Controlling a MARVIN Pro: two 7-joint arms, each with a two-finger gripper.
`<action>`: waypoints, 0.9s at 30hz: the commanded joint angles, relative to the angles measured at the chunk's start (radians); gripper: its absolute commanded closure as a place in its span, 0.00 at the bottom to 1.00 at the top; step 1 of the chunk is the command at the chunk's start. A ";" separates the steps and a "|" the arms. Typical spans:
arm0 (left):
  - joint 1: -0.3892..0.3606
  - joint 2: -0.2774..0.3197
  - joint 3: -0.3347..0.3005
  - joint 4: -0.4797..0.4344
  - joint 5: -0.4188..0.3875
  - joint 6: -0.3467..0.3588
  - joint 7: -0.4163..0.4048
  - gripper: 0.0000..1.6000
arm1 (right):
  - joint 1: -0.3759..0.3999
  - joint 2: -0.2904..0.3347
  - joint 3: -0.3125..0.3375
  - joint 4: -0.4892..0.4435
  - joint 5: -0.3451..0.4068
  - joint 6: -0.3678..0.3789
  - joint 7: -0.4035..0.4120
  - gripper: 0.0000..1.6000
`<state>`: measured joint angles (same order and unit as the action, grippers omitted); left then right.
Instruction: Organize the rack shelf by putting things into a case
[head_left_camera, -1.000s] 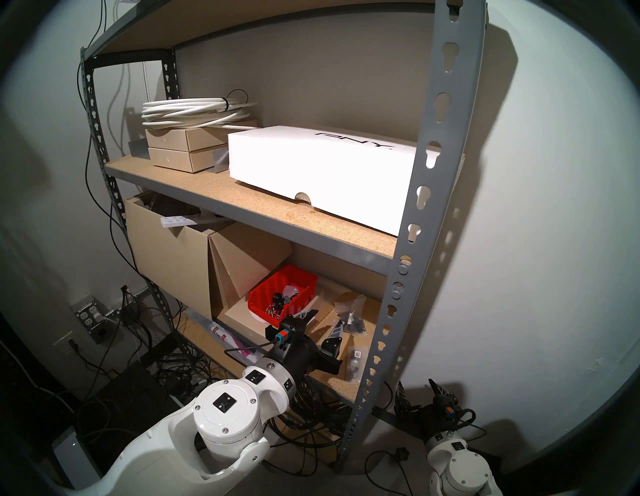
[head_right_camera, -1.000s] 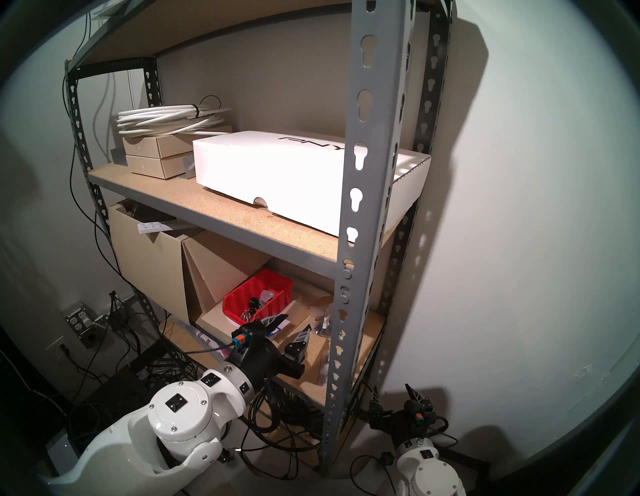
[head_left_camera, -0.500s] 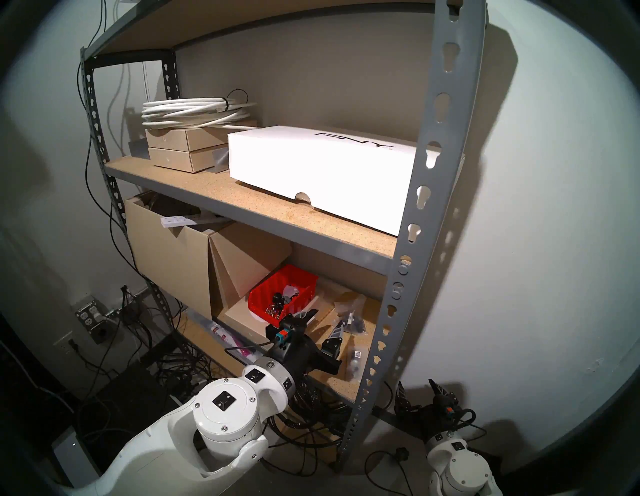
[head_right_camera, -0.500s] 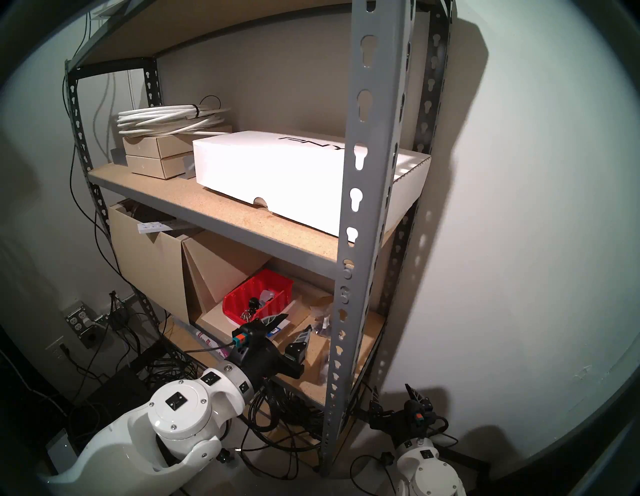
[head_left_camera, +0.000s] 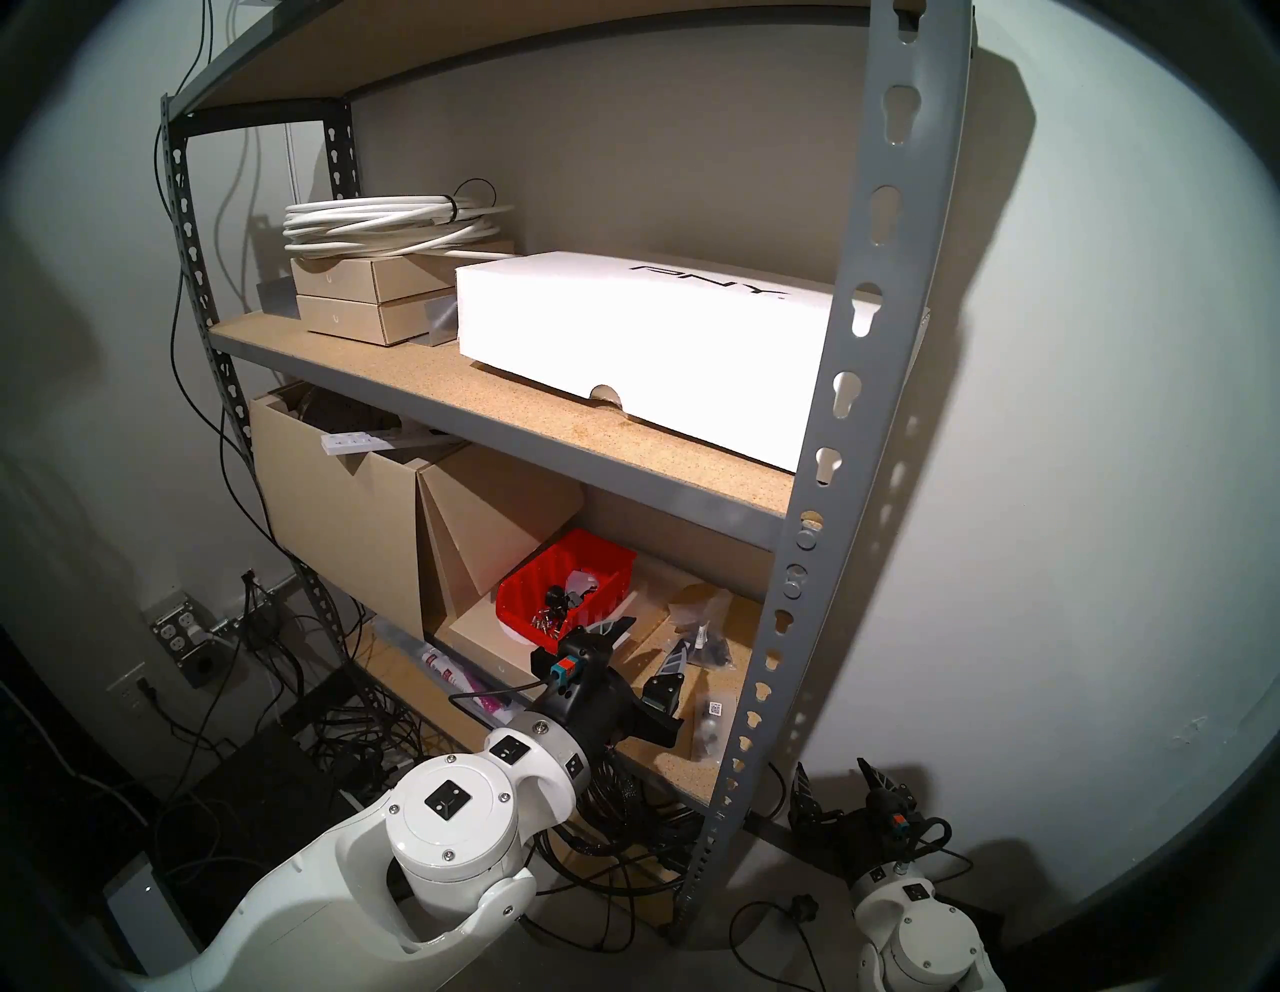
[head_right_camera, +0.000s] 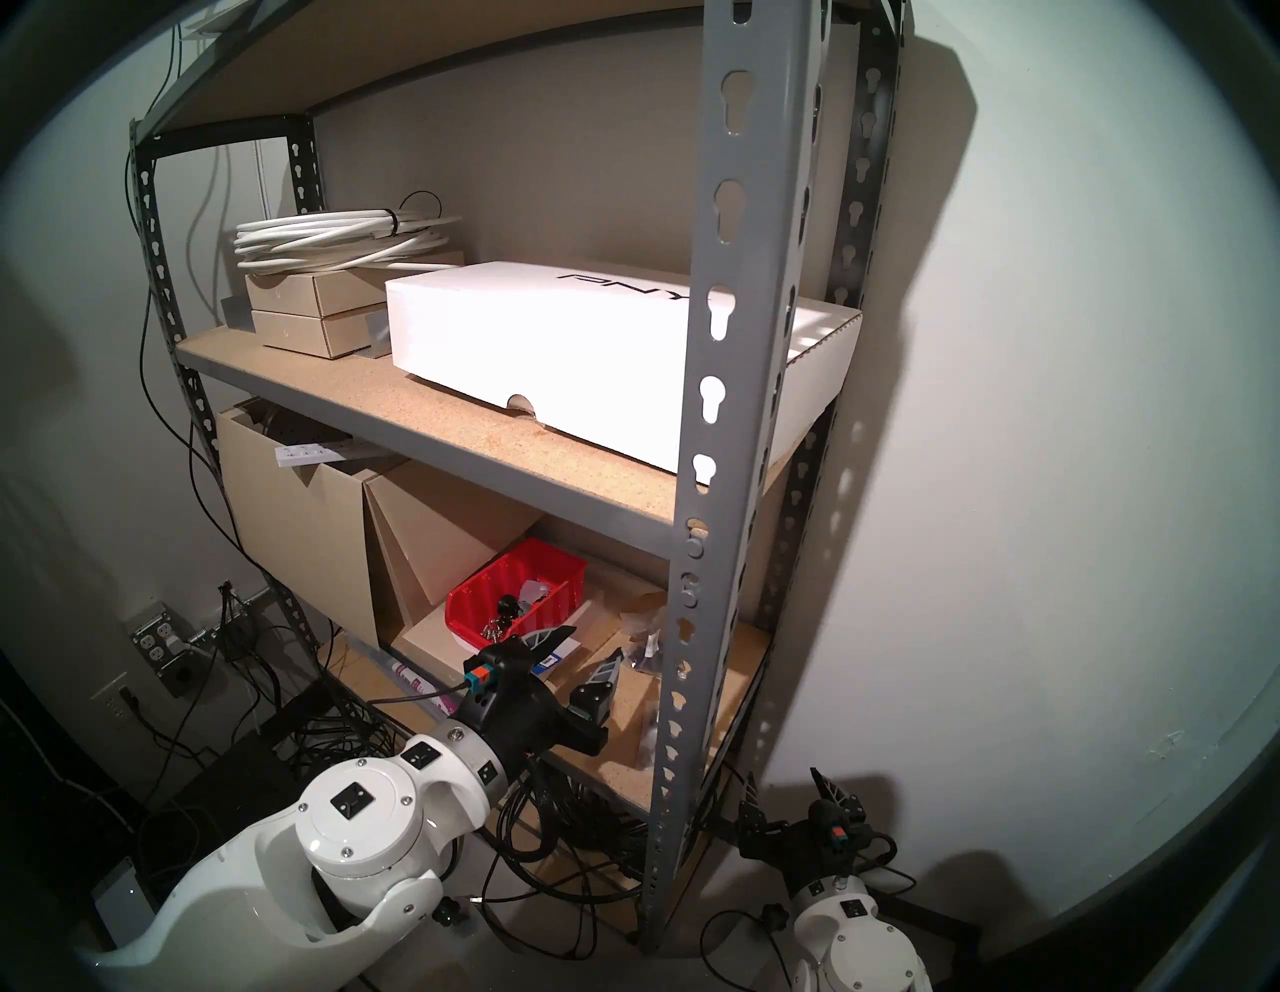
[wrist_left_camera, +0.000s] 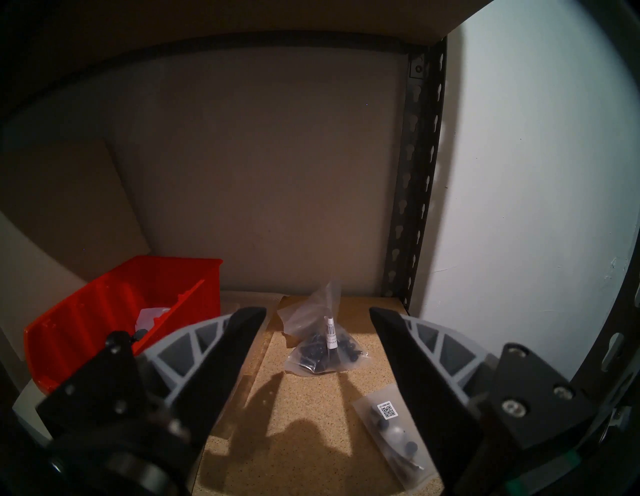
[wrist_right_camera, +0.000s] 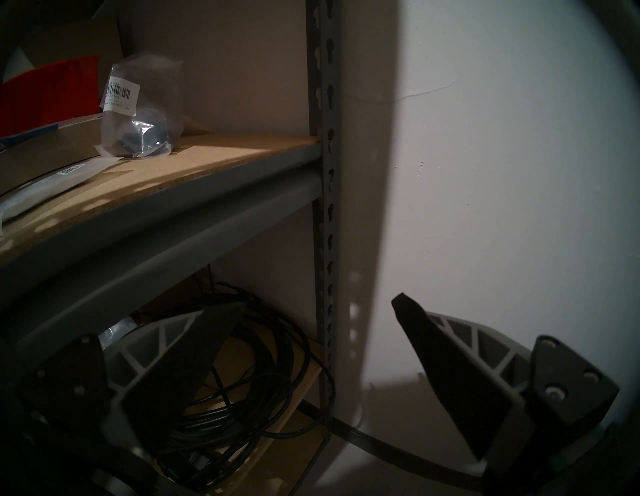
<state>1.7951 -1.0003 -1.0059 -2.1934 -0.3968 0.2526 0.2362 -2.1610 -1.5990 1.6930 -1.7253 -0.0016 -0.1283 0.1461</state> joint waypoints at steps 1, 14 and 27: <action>0.000 -0.009 0.000 -0.017 0.002 -0.007 0.007 0.00 | 0.000 0.000 0.000 -0.018 0.000 -0.001 0.000 0.00; -0.012 0.010 0.029 -0.015 0.014 0.051 -0.008 0.00 | 0.000 0.000 0.000 -0.018 0.000 -0.001 0.000 0.00; -0.047 -0.043 0.049 0.047 -0.005 0.103 -0.009 0.00 | 0.001 0.000 0.000 -0.018 0.000 -0.001 0.000 0.00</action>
<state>1.7829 -0.9946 -0.9668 -2.1794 -0.3927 0.3440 0.2222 -2.1610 -1.5990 1.6930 -1.7254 -0.0016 -0.1282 0.1461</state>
